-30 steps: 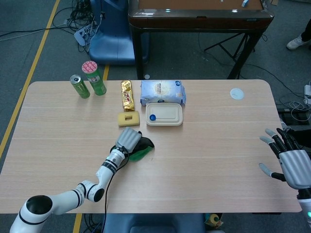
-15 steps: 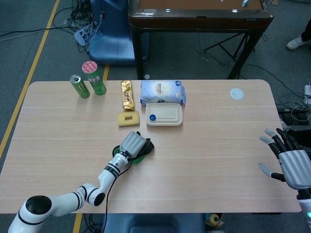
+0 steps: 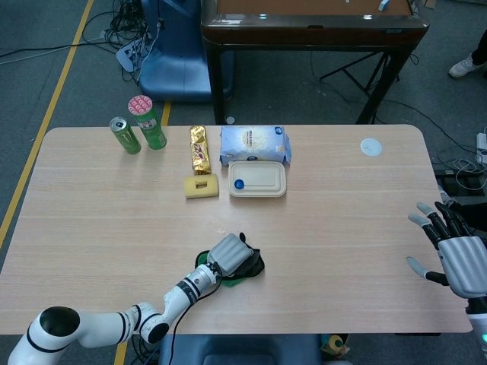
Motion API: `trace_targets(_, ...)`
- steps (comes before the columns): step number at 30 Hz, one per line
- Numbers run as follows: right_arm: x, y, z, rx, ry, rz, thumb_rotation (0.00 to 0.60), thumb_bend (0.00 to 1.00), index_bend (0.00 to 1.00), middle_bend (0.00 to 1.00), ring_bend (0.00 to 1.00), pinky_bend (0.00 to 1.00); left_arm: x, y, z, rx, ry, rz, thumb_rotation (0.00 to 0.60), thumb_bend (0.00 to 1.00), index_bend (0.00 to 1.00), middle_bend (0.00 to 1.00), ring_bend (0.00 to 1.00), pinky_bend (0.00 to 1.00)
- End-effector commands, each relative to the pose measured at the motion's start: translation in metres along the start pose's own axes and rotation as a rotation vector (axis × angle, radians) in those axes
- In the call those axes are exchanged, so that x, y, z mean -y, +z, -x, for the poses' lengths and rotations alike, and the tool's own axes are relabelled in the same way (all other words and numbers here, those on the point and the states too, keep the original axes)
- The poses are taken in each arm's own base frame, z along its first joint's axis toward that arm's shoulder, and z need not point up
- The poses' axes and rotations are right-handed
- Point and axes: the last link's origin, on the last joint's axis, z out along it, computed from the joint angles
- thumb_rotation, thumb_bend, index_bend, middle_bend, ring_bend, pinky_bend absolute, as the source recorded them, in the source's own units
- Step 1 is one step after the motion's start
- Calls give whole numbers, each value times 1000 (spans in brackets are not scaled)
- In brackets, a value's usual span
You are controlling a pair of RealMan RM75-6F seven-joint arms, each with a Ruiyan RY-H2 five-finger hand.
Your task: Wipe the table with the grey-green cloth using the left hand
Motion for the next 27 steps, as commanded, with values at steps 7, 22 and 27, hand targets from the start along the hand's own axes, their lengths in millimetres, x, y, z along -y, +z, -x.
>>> trace_targets(7, -2, -2, -1, -4, 0, 8, 600, 302, 214, 137, 29, 100, 24, 9, 7, -14, 122, -80, 600, 149, 606, 694, 668, 946)
trace_targets(22, 1, 0, -2, -6, 0, 0, 600, 302, 215, 137, 29, 100, 99, 15, 14, 6, 291, -318, 600, 149, 606, 695, 672, 947)
trace_targets(27, 1, -1, -1, -4, 0, -1, 600, 302, 214, 137, 29, 100, 112, 12, 18, 34, 326, -358, 600, 149, 603, 695, 671, 947)
